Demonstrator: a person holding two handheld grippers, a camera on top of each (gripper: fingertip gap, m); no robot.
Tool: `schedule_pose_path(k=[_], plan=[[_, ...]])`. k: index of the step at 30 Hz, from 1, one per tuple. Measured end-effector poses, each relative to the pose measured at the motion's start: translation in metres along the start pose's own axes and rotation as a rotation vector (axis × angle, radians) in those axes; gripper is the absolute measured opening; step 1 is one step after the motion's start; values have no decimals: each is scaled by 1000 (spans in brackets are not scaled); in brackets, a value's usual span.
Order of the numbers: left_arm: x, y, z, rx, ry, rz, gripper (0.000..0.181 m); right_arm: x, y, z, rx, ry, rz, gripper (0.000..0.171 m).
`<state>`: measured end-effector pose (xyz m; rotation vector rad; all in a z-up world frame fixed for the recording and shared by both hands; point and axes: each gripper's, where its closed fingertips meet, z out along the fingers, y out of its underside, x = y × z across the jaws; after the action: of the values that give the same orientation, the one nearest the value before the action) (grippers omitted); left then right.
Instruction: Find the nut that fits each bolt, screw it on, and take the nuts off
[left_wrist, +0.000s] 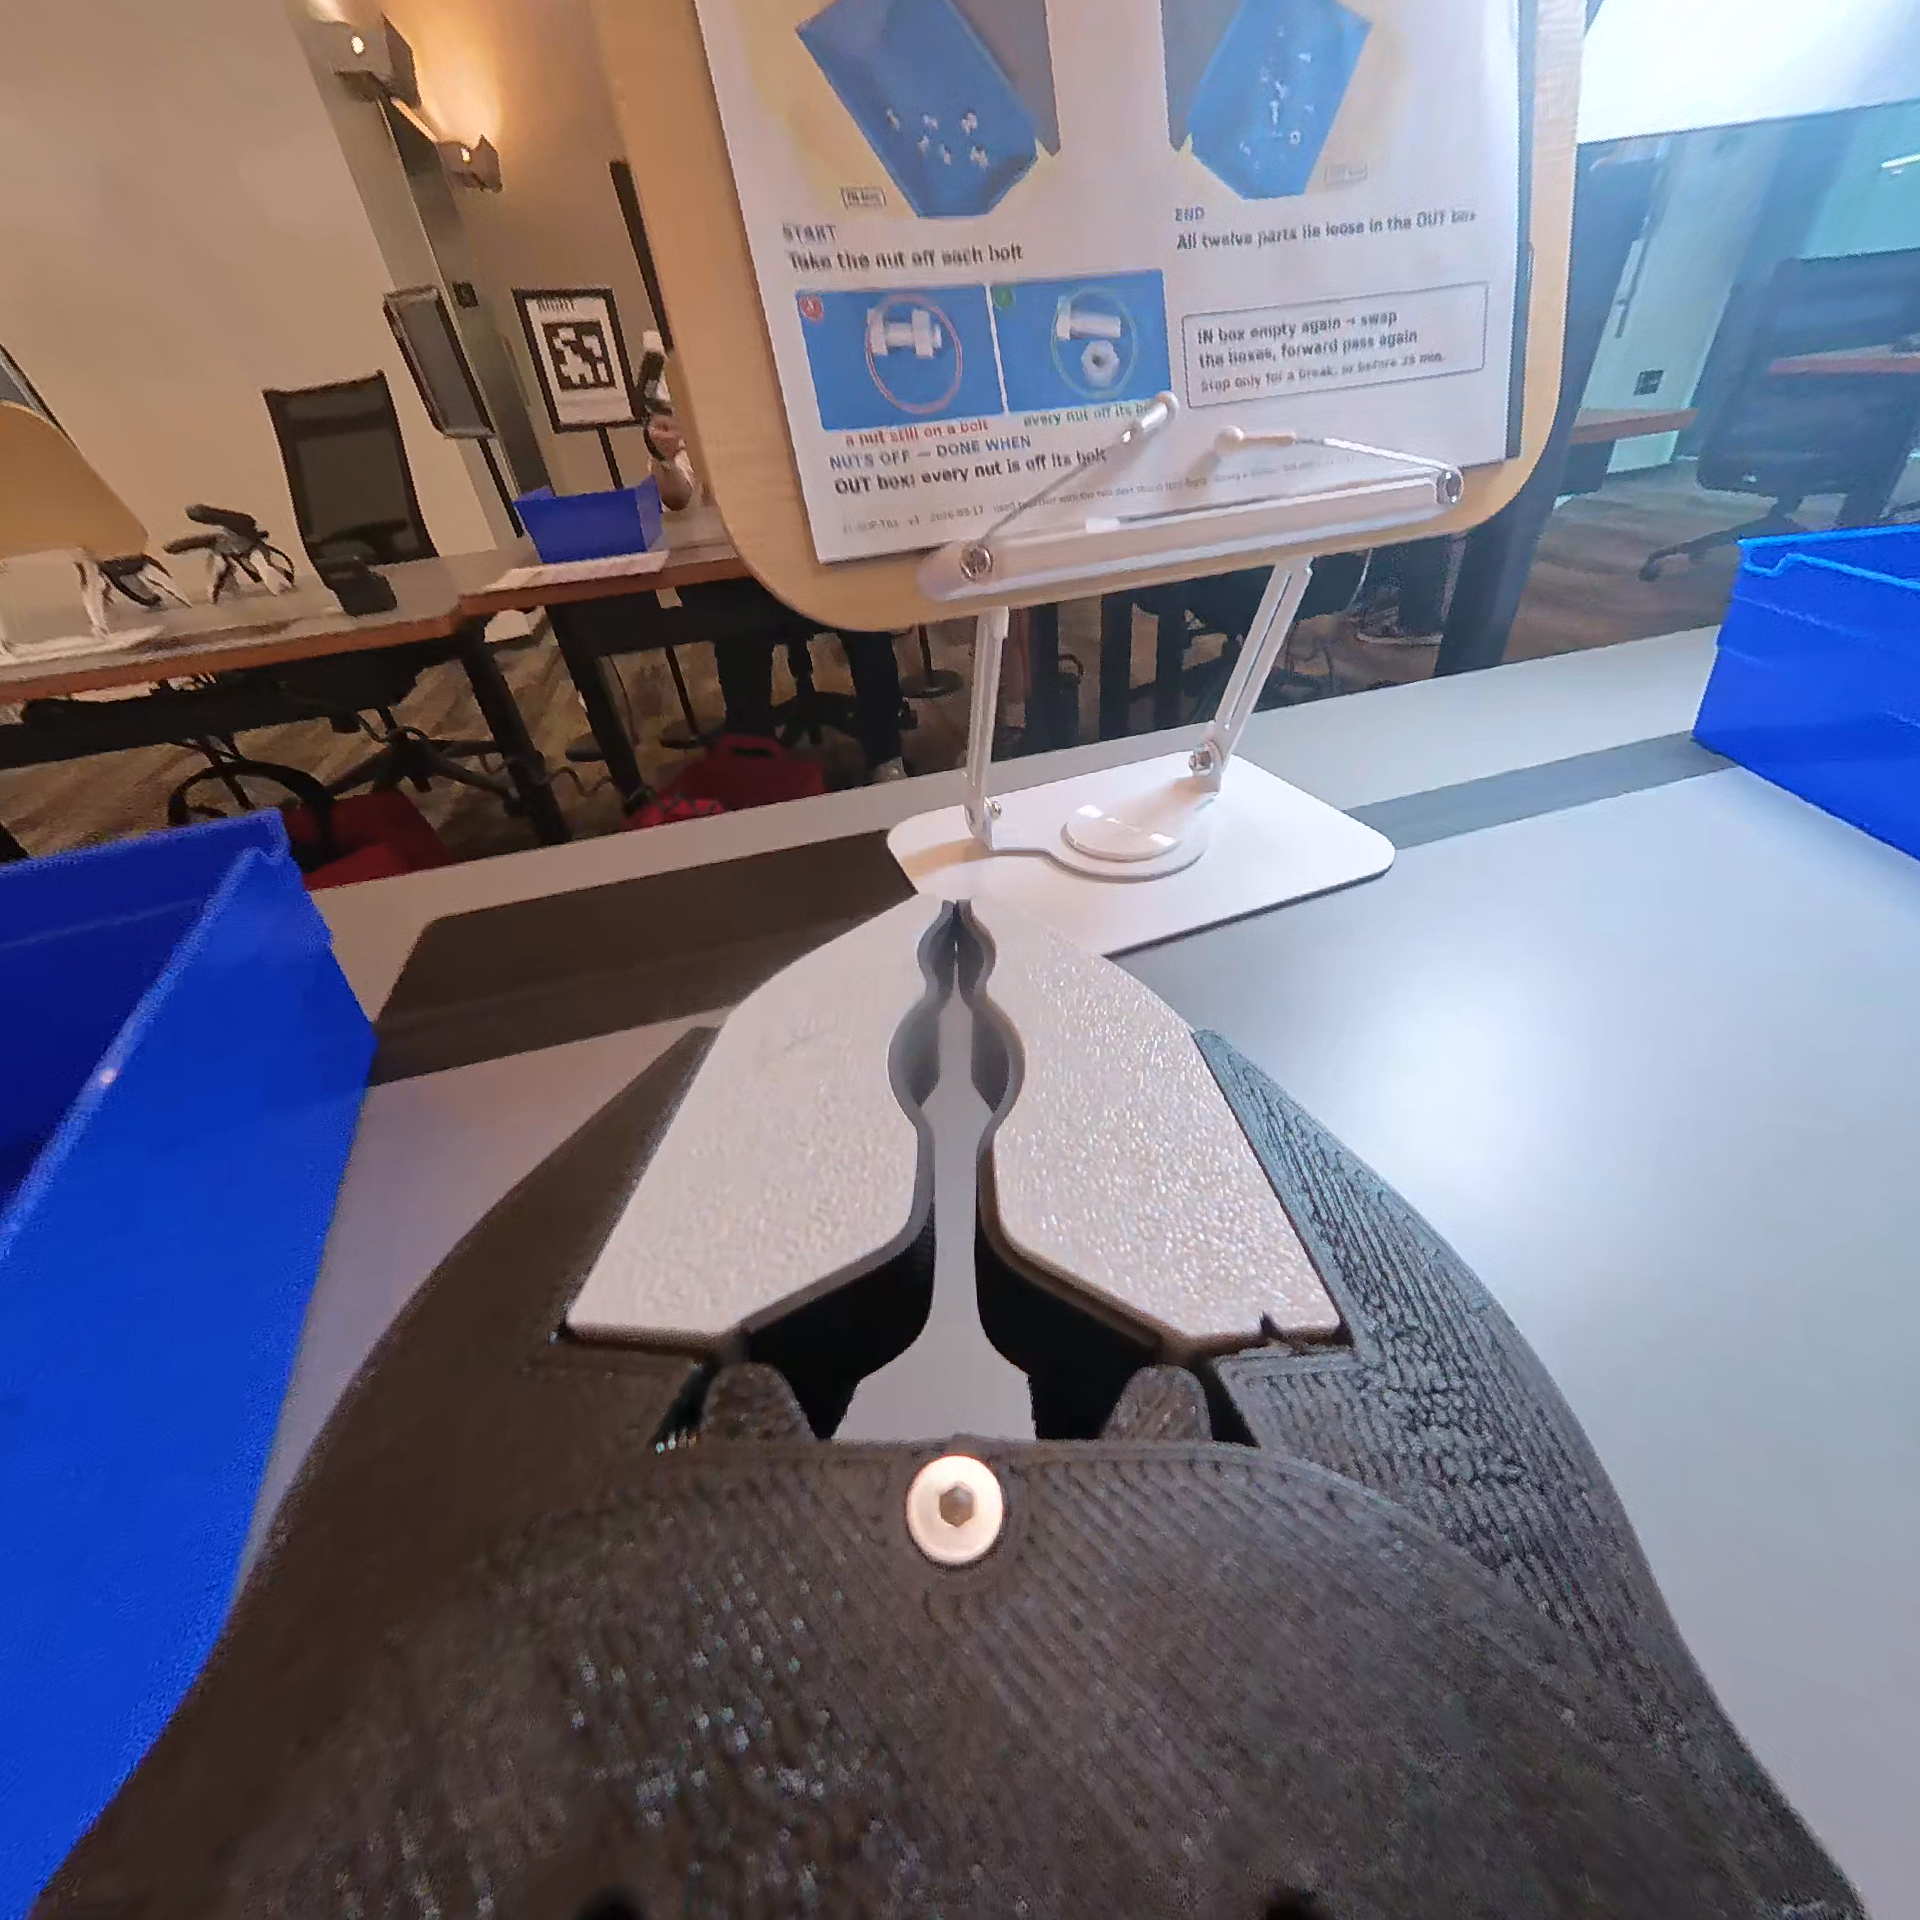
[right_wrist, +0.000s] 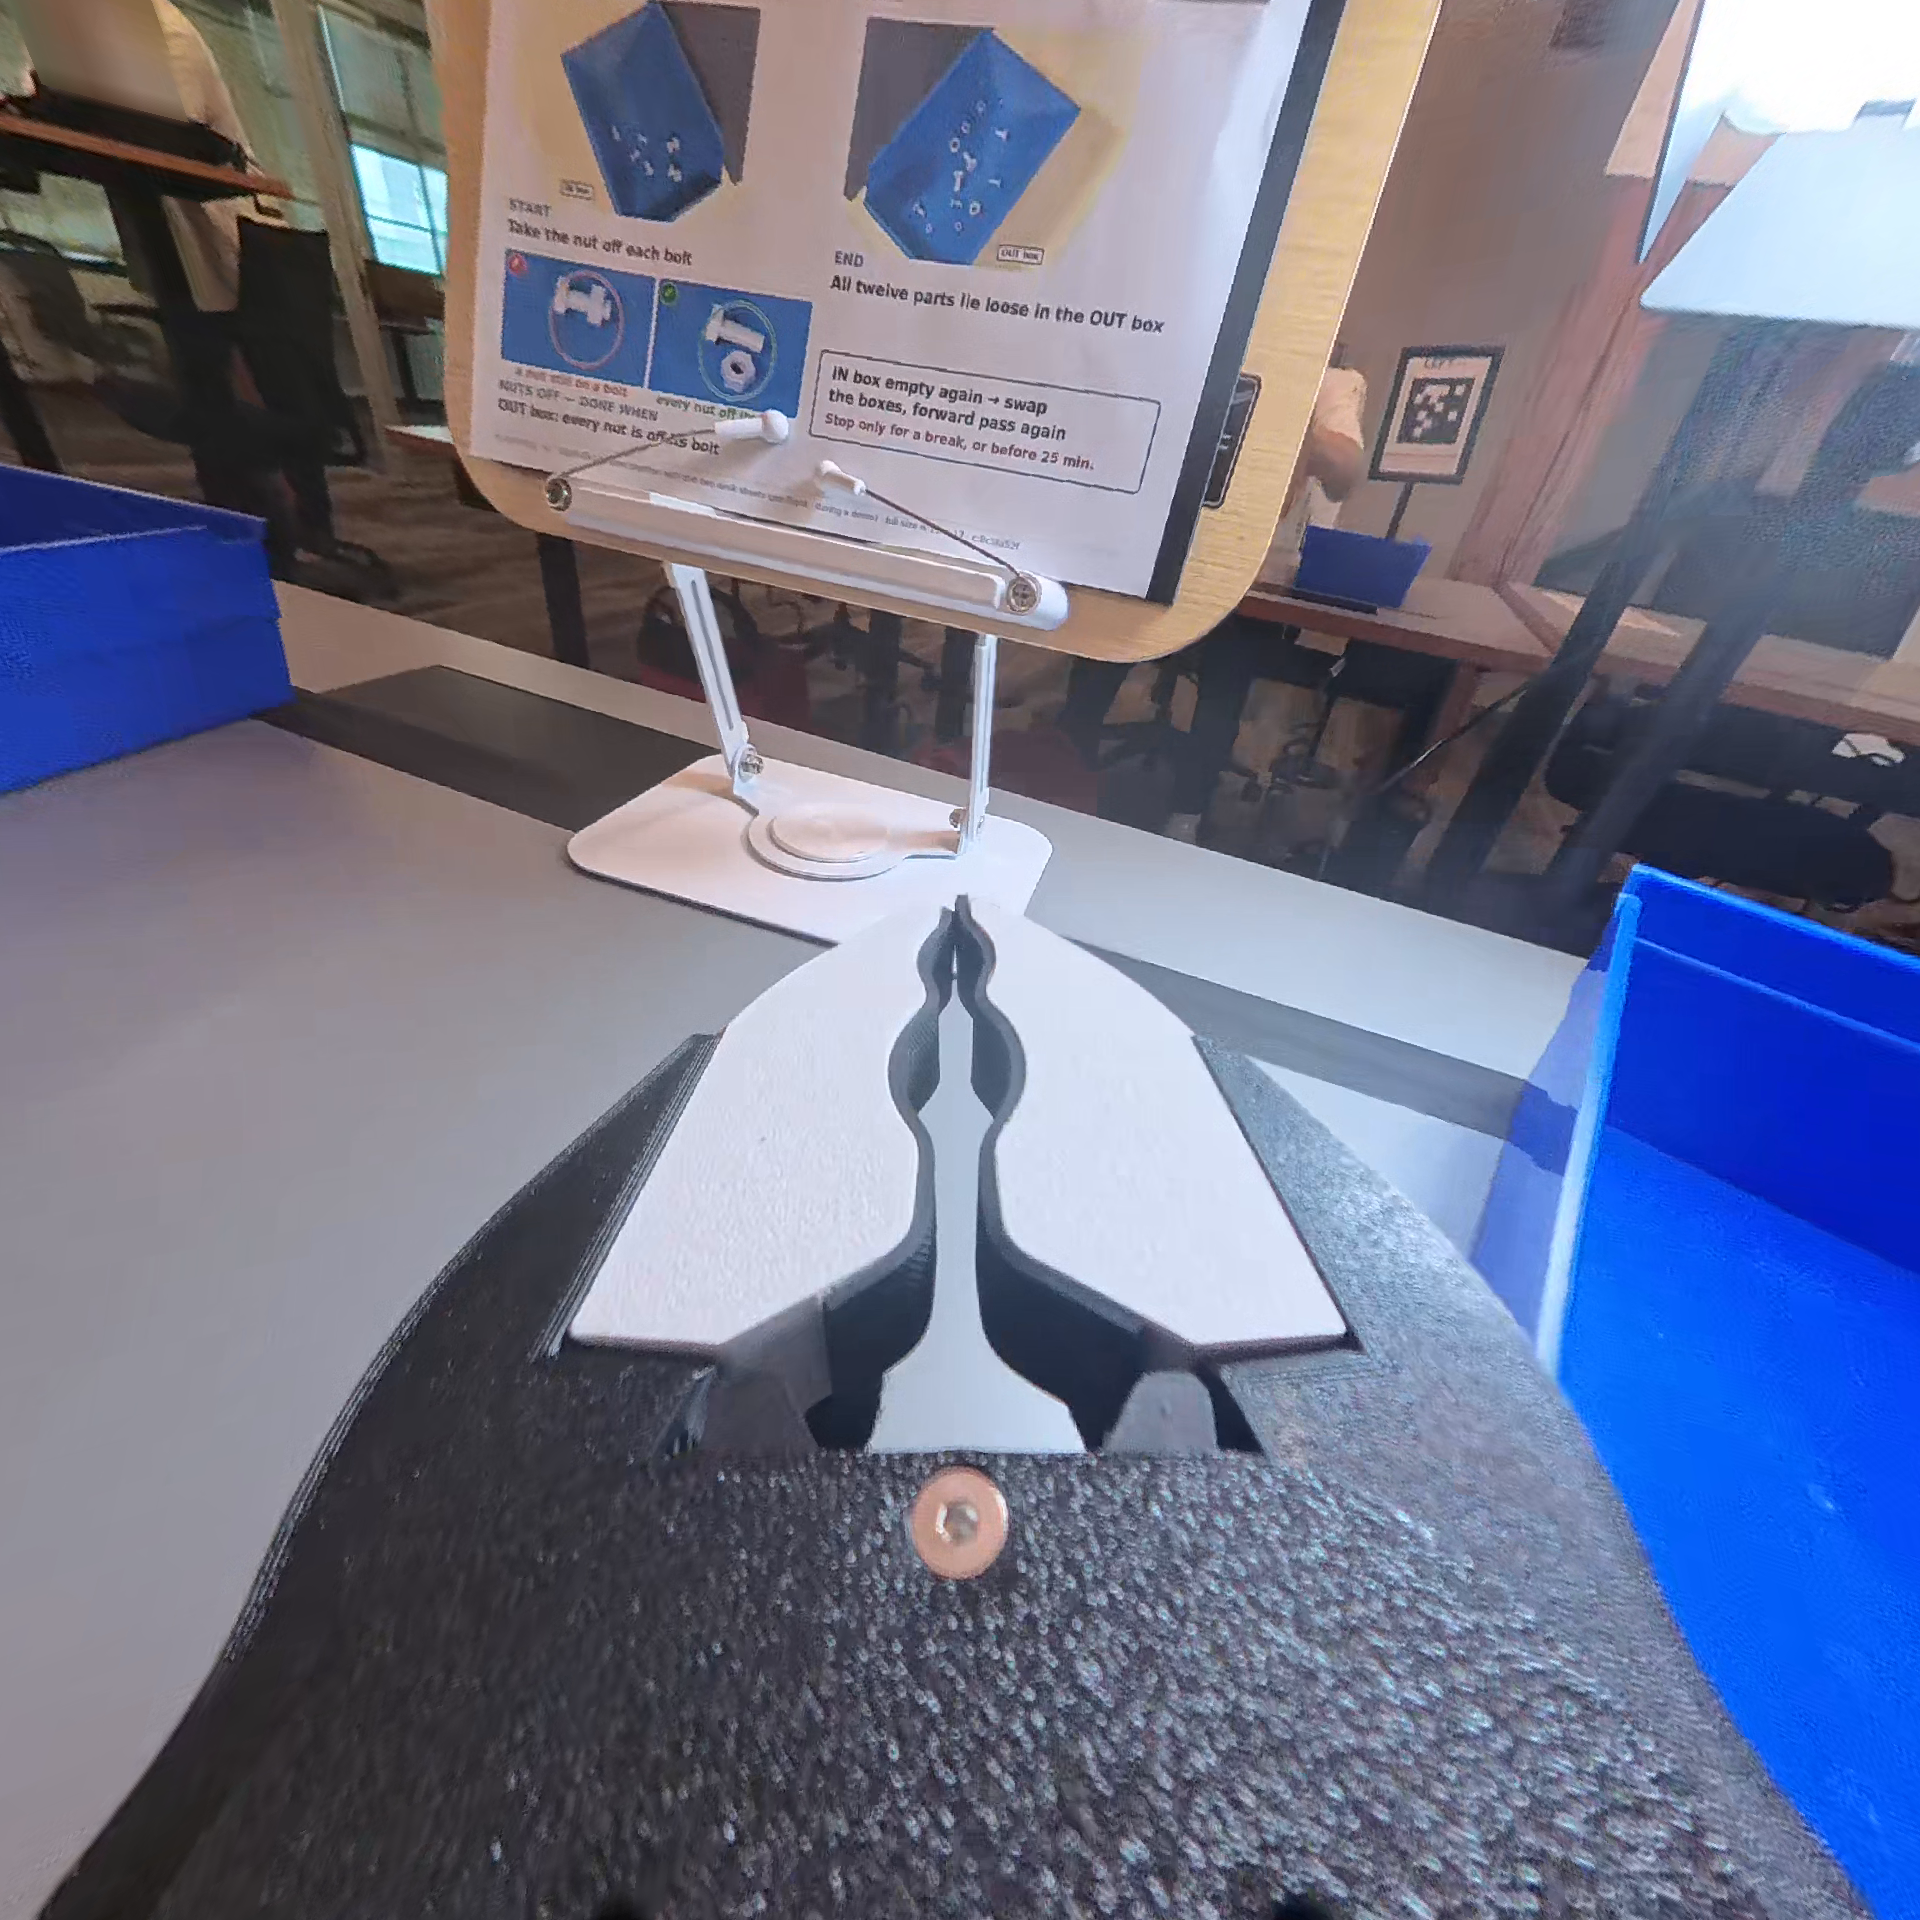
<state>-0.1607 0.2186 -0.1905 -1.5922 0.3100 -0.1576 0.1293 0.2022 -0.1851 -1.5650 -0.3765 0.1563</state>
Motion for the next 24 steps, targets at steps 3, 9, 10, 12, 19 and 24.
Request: schedule_pose_path(k=[3, 9, 10, 12, 19, 24], plan=[[-15, -18, -7, 45, -21, 9, 0, 2, -8, -3, 23, 10, -26, 0], [-90, -54, -44, 49, -133, 33, 0, 15, -18, -14, 21, 29, -73, 0], [-107, -52, -54, 13, -141, 24, 0, 18, -21, -20, 7, 19, -103, 0], [-140, -39, -81, -16, -145, 26, 0, 29, -22, -41, -22, 6, -171, 0], [-226, 109, -150, -630, -20, 309, 65, 103, 84, -124, -527, -106, -396, 66], [-246, 130, -155, -814, 46, 606, 77, 164, 135, -156, -816, -99, -595, 73]])
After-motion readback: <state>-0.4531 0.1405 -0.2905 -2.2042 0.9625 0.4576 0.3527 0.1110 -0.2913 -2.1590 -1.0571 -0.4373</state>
